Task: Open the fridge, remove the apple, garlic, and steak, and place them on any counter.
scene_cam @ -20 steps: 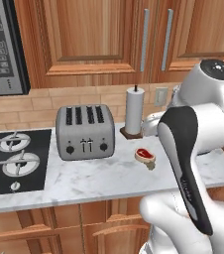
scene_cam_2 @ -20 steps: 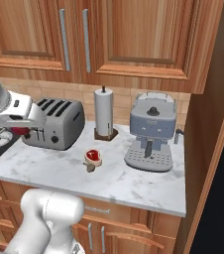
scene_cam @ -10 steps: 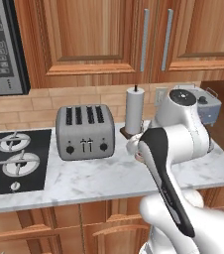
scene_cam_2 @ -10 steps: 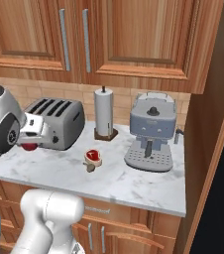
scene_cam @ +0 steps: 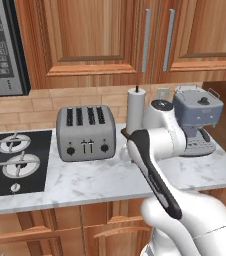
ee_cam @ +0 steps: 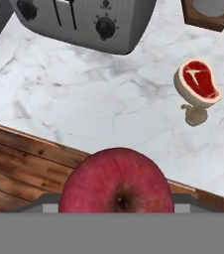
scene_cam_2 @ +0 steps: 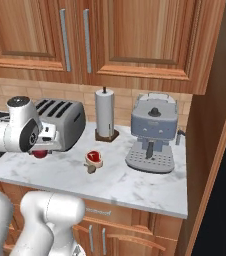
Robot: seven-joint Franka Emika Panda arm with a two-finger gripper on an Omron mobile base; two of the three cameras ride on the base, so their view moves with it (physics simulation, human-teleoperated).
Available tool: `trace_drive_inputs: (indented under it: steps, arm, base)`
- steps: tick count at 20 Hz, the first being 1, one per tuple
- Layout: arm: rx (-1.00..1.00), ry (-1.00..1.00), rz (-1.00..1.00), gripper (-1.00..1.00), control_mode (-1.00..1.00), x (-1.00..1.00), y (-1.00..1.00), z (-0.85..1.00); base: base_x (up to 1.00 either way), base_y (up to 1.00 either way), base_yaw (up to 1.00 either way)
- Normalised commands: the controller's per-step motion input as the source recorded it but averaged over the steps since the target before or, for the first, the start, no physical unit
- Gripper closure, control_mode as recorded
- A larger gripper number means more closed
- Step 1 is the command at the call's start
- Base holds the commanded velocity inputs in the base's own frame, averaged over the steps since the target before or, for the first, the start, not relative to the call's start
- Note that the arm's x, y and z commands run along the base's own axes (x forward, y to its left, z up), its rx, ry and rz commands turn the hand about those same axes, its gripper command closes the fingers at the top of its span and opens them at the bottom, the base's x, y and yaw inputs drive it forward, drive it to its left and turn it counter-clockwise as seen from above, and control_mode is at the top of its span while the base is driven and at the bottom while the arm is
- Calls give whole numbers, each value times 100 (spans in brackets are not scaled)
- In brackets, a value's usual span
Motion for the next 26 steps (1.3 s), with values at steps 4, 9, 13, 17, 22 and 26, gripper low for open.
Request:
trace_drive_inputs:
  steps: [4, 9, 13, 17, 22, 26]
  arm:
    - [-6, 5, 2, 100, -100, 44, 14, -67]
    - [-4, 5, 0, 100, -100, 42, 8, -57]
    - [0, 10, 0, 100, -100, 43, 0, -37]
    - [0, 11, 0, 100, -100, 37, 0, -33]
    - [0, 8, 0, 100, -100, 33, 0, -33]
    - [0, 6, 0, 100, -100, 40, 0, -30]
  base:
    - [0, 0, 0]
    - [0, 0, 0]
    - [0, 0, 0]
    - [0, 0, 0]
    - [0, 0, 0]
    - [0, 0, 0]
